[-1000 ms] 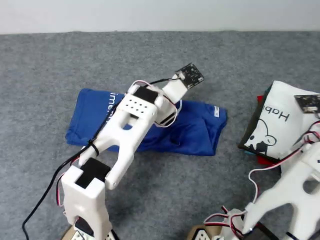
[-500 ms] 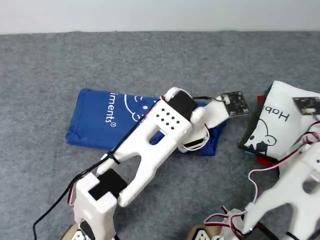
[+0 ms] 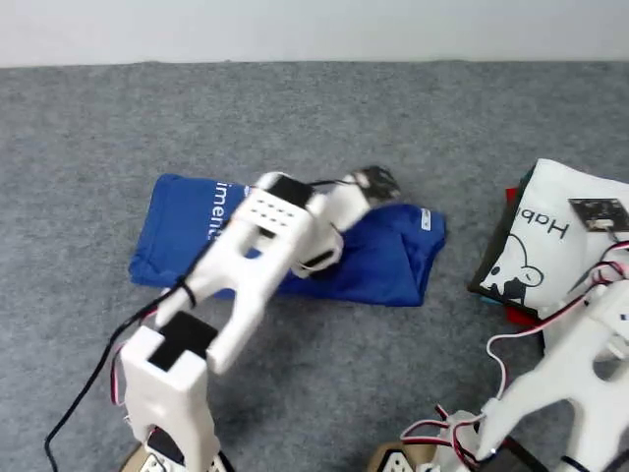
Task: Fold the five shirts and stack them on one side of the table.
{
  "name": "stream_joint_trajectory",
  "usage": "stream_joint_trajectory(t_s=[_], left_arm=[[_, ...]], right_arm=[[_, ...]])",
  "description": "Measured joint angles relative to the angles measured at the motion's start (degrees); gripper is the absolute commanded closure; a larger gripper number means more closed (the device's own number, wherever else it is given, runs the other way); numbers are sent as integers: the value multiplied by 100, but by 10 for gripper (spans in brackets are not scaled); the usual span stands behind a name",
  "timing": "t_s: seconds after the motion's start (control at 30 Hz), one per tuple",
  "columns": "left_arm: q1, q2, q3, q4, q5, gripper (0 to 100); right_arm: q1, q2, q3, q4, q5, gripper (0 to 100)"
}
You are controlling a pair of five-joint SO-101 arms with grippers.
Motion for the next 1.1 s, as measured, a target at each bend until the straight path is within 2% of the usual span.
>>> stream_joint_trajectory(t_s=[0.1, 0.2, 0.5, 0.77, 1.1], left_arm=[[-290, 360, 35, -475, 0, 831], [-422, 642, -176, -554, 0, 831], [-466, 897, -1530, 598, -26, 831], [167, 897, -2558, 1969, -62, 871], [123, 1582, -2743, 2048, -62, 874]], right_arm=[[0, 0, 0, 0, 0, 987], [0, 0, 0, 0, 0, 987], [0, 0, 0, 0, 0, 987], [0, 0, 0, 0, 0, 987], [0, 0, 0, 0, 0, 987]])
